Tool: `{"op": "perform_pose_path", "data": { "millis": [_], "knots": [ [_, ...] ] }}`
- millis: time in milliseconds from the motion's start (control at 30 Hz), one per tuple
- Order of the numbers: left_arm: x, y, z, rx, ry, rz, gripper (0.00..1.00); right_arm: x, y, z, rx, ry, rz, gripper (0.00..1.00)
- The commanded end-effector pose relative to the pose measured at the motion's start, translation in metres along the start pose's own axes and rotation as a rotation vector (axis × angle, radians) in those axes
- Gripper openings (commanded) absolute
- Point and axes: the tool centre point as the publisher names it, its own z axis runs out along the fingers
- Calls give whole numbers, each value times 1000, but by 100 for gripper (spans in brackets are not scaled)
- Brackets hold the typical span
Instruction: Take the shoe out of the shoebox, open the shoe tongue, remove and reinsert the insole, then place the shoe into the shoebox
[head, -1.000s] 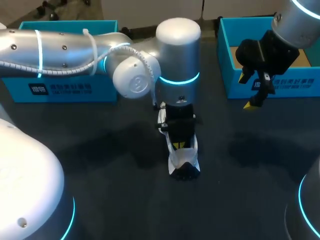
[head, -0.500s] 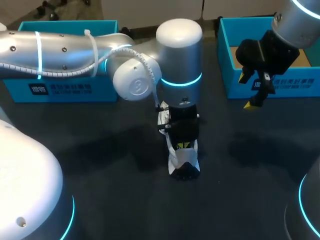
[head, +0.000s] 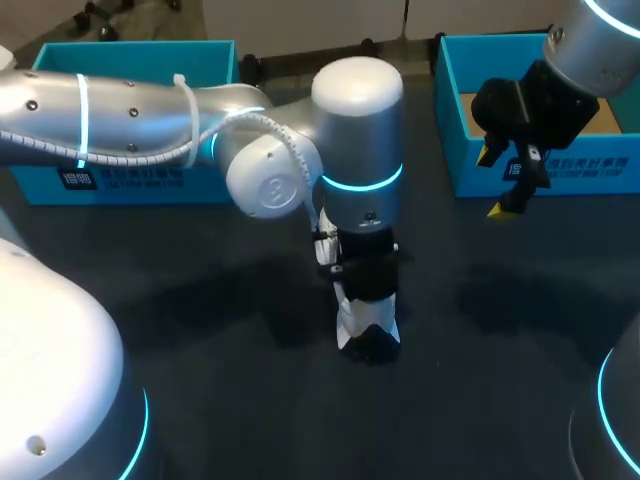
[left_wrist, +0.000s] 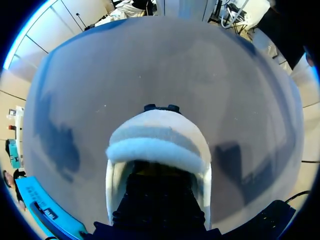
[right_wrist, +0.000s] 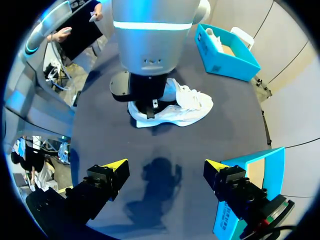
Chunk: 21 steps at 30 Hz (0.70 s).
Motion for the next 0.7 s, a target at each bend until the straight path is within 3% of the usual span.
{"op": "perform_pose_path", "data": {
  "millis": [33, 133, 333, 533, 700],
  "knots": [
    [-1, -1, 1, -11, 12, 5, 0, -1, 0, 1, 2, 1, 0, 100],
    [1, 1, -7, -11, 27, -1, 0, -1, 0, 1, 2, 1, 0, 100],
    [6, 16, -39, -184, 7, -15, 0, -1, 0, 1, 2, 1, 0, 100],
    [6, 27, -61, -281, 2, -41, 0, -1, 0, 1, 2, 1, 0, 100],
    [3, 38, -66, -294, -6, -83, 0, -1, 0, 1, 2, 1, 0, 100]
  ]
}}
